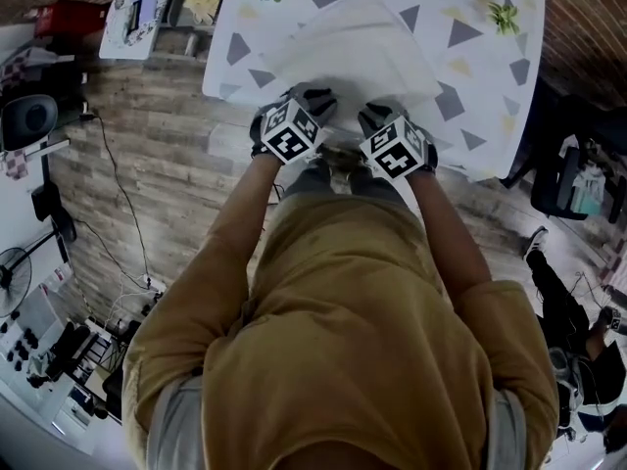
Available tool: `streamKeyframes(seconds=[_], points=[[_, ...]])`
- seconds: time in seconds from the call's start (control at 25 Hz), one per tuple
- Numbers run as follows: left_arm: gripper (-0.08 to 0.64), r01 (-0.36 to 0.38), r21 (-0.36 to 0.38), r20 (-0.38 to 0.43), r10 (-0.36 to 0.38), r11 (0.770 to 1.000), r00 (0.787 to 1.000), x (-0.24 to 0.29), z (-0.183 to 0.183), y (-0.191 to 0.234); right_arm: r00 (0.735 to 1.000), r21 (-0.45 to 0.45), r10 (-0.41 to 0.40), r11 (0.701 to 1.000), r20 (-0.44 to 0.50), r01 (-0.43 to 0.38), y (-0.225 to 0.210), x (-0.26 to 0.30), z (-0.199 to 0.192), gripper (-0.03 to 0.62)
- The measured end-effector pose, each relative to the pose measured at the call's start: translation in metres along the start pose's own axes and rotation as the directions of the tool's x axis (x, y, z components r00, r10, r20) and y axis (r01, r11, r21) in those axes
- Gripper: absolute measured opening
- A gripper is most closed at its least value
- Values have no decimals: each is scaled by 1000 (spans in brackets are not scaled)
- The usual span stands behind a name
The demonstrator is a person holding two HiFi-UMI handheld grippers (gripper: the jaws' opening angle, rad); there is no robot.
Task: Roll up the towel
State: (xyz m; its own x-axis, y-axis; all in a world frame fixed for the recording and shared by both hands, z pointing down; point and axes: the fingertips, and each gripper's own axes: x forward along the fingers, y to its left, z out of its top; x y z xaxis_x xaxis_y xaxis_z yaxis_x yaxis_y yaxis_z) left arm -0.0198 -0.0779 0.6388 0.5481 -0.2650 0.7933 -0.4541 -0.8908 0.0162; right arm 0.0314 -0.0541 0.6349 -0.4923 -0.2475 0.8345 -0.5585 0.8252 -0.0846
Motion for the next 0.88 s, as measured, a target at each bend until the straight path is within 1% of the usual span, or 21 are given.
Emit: streamKeyframes(seconds=[0.04,0.12,0.24,0.32,0.44,0.6,0.72,0.8,0.88], points=[[113,-19,15,4,18,1000,1000,1,0,2,1000,-3,-11,1000,2,11,-1,0,0,64],[153,-42,14,16,42,999,999,1,0,6,1000,9,-15,1000,2,14,0,1,-3,64],[196,-49,-14,34,49,999,998,0,0,13,1000,23,-24,999,-2,24,-1,3,-4,64],[238,-51,-27,43,52,998,998,0,0,20,999,34,-33,999,-5,33,-4,3,-3,72],[280,-50,-26,42,51,998,998,2,4,31,998,52,-56,997,-5,56,-11,4,0,81],[287,-30,-7,31,30,1000,999,1,6,31,998,44,-64,997,-15,64,-12,3,1,81],[287,-21,8,39,21,1000,999,-2,5,25,998,43,-69,997,-11,69,-11,-2,-1,83],[287,-30,10,56,30,999,998,-8,6,21,997,32,-76,997,2,76,-9,-8,0,83],[287,-49,4,83,49,999,995,-17,7,18,996,-8,-93,996,17,93,-6,-18,1,83]])
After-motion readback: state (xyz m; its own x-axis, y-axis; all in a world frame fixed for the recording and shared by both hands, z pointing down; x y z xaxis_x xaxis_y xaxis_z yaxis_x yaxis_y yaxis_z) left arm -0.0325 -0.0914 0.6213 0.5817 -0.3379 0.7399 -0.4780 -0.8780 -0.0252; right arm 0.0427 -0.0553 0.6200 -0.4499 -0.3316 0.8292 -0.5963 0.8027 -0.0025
